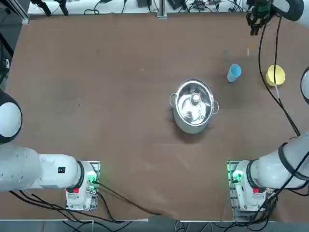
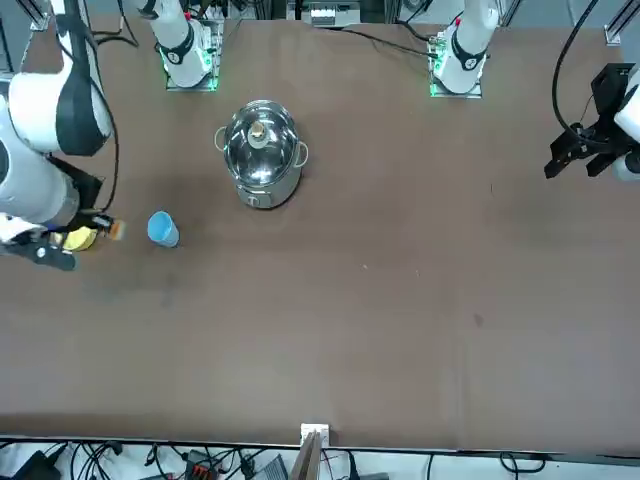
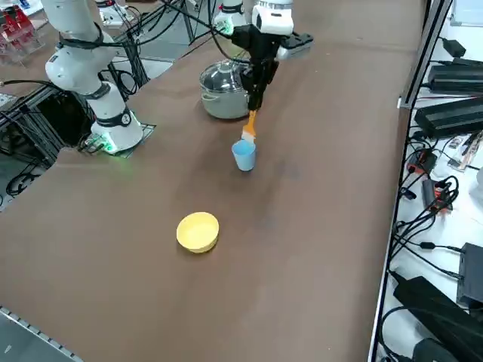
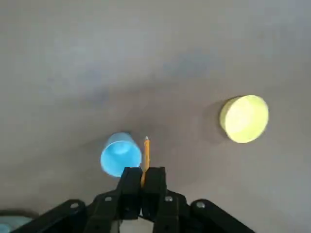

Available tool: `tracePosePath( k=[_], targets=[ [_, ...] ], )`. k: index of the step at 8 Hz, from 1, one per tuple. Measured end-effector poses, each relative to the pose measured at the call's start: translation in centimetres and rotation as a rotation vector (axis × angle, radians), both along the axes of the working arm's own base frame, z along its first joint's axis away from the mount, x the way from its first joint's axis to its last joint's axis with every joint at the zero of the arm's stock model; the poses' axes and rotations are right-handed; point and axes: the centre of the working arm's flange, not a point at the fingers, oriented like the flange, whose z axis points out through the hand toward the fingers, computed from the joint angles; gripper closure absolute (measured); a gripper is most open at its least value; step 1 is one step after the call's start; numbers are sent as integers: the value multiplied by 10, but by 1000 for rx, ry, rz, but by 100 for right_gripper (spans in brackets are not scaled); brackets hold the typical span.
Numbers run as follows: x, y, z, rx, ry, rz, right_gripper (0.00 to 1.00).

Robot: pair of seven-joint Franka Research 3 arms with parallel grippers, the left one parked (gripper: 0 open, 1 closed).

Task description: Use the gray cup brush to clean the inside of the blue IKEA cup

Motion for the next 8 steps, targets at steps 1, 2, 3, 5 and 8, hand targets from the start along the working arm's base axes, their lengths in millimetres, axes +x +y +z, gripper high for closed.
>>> tracePosePath(
  k=[1,2,3,5,8],
  targets=[
    [-5,8,-9,6,15,14,96],
    [-11,13,-18,11,17,25,96],
    [-17,16,-29,19,8,36,96],
    [-29,24,-53,56,-45,56,96],
    [-40,26,-78,70,-52,61,96]
  ],
)
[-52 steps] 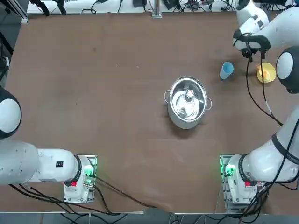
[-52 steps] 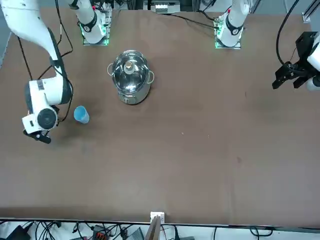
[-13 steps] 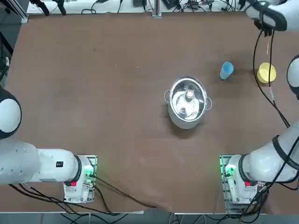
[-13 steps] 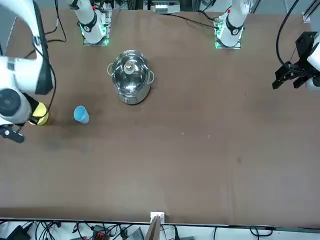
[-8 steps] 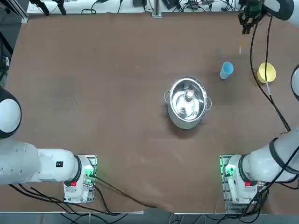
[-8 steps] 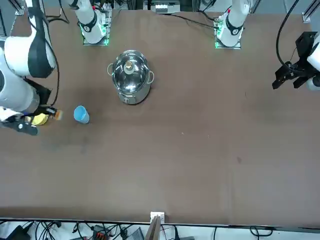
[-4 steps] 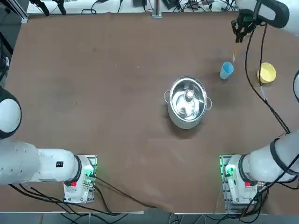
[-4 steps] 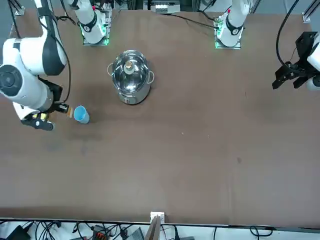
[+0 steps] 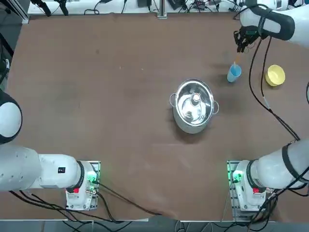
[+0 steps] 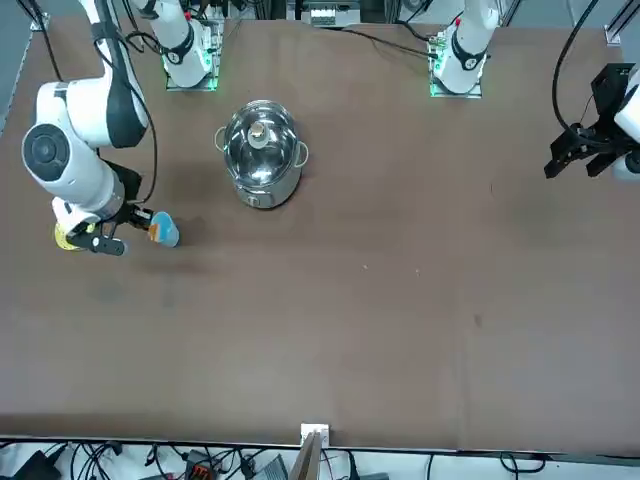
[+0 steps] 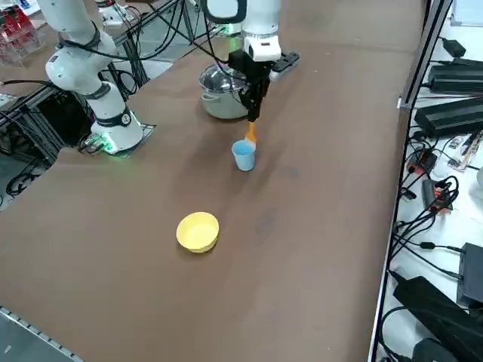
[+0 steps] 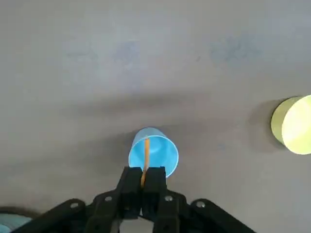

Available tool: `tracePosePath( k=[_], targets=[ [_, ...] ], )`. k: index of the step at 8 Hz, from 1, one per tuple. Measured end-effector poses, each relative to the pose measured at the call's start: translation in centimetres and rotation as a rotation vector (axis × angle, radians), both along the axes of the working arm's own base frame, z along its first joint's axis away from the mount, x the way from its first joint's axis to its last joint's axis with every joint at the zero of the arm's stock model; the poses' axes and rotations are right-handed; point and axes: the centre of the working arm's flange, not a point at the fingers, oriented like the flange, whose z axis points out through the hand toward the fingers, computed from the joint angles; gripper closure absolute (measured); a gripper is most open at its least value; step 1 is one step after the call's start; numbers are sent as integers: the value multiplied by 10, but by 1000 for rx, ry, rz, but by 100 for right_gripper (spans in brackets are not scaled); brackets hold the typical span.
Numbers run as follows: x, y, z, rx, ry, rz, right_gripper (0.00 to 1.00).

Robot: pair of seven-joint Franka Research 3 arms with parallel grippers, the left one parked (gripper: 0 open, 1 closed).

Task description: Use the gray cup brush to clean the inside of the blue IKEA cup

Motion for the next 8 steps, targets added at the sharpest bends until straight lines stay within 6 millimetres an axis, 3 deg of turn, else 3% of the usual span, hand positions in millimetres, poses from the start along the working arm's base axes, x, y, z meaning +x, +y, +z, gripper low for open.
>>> tracePosePath(
  k=[3,8],
  targets=[
    [-13,-2,-22,-3,39,-1,96],
    [-16,-11,-24,-5,44,-17,96]
  ],
)
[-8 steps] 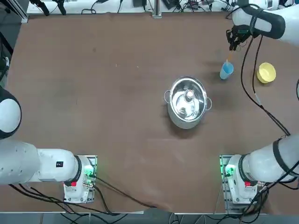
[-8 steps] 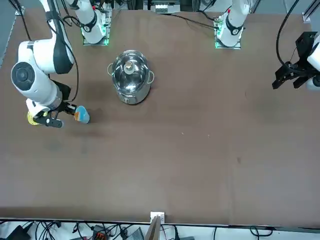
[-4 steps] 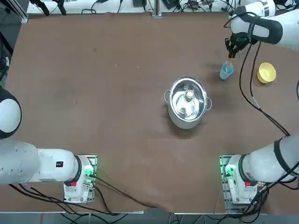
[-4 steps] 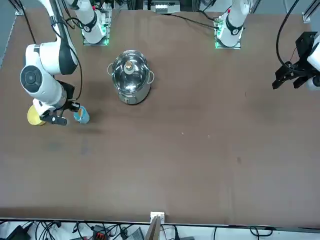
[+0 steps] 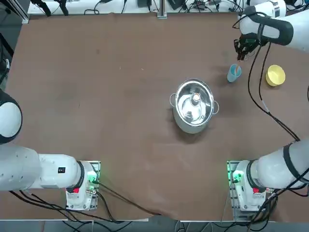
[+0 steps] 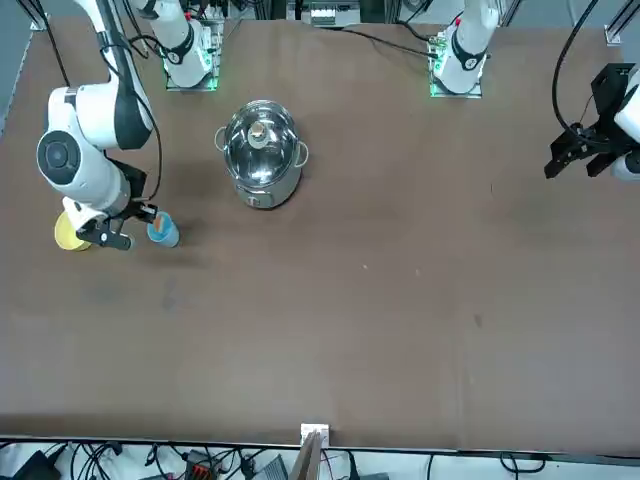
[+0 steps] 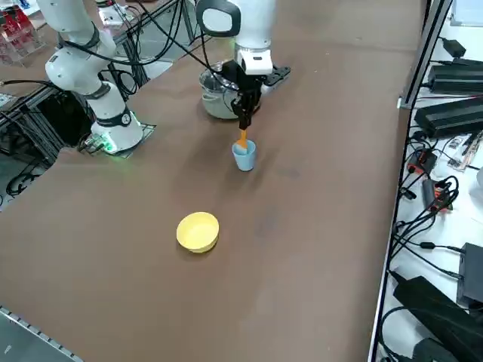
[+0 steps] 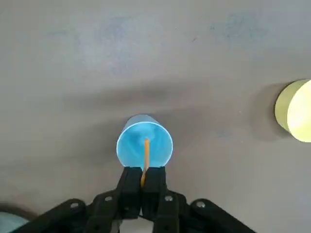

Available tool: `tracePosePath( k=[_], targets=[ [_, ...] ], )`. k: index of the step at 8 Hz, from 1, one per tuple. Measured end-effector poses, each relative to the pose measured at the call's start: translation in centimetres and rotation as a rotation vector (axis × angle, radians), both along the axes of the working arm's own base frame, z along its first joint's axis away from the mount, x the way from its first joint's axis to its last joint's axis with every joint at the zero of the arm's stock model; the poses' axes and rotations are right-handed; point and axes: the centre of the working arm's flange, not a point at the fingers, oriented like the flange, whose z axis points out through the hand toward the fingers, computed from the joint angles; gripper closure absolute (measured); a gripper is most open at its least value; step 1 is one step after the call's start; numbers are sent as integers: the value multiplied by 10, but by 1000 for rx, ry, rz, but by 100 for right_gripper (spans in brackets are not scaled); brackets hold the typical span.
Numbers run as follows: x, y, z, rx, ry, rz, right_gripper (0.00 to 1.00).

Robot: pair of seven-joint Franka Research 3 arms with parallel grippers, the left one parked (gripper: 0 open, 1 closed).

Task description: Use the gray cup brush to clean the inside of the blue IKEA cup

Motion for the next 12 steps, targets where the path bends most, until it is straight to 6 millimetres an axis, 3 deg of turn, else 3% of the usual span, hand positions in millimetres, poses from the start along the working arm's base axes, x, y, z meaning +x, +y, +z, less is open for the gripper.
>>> tracePosePath(
  k=[5,12],
  targets=[
    [3,-11,-8,-5,-6,-12,96],
    [13,-2,-16,-3,-30,-38,96]
  ],
)
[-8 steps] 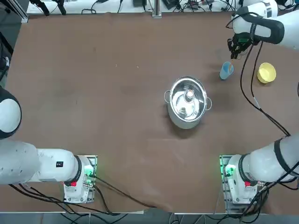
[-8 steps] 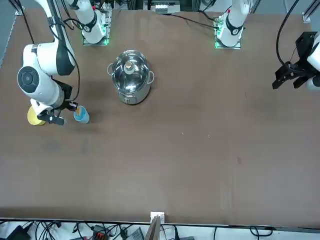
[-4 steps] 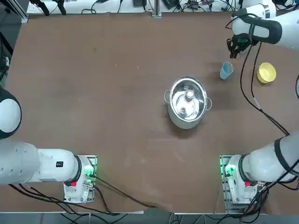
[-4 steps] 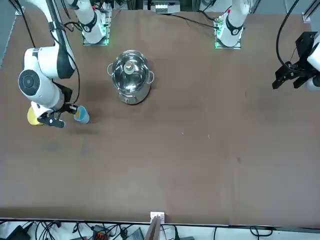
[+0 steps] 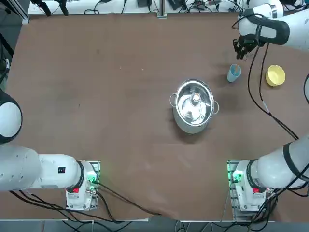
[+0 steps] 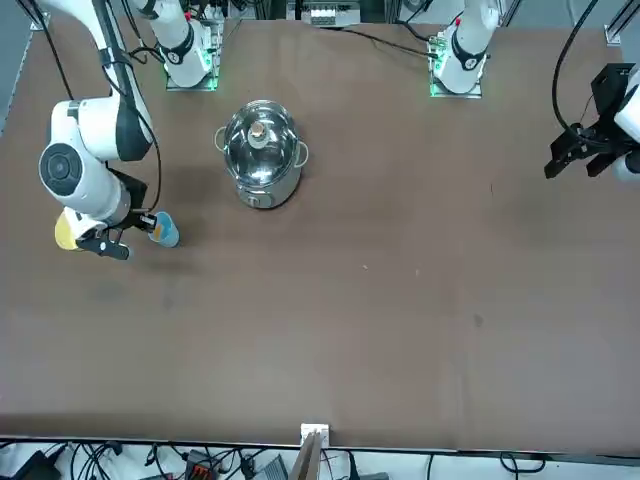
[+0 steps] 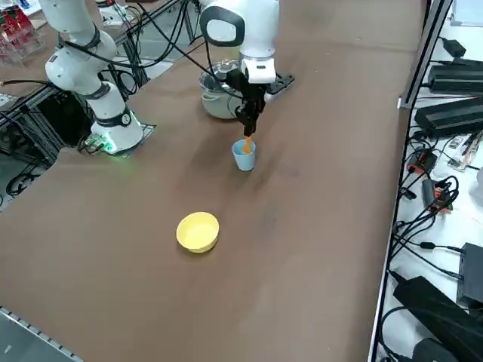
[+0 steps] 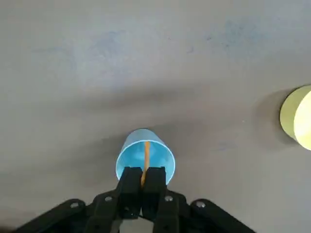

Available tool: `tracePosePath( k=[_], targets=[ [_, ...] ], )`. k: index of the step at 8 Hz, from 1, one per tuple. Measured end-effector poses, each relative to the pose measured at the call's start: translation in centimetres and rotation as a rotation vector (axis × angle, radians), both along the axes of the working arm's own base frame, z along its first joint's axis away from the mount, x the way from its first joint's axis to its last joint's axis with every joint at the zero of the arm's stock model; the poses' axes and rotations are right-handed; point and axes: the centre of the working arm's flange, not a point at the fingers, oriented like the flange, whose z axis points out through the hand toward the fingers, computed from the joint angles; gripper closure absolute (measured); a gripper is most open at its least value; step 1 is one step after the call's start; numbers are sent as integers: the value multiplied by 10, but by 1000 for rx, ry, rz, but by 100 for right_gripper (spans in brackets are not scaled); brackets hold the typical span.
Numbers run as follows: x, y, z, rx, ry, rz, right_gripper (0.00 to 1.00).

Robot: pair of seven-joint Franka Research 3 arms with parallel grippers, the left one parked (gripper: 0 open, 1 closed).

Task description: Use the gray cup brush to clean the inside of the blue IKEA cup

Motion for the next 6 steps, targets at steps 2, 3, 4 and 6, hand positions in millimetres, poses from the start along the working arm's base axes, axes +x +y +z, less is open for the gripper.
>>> tracePosePath(
  k=[2,3,4,6],
  targets=[
    [-1,7,0,-2,-3,-14,96],
    [-1,12,-1,-4,-4,-23,96],
    [-2,16,-2,-5,-3,-26,96],
    [-4,17,-3,-10,16,-29,96]
  ],
)
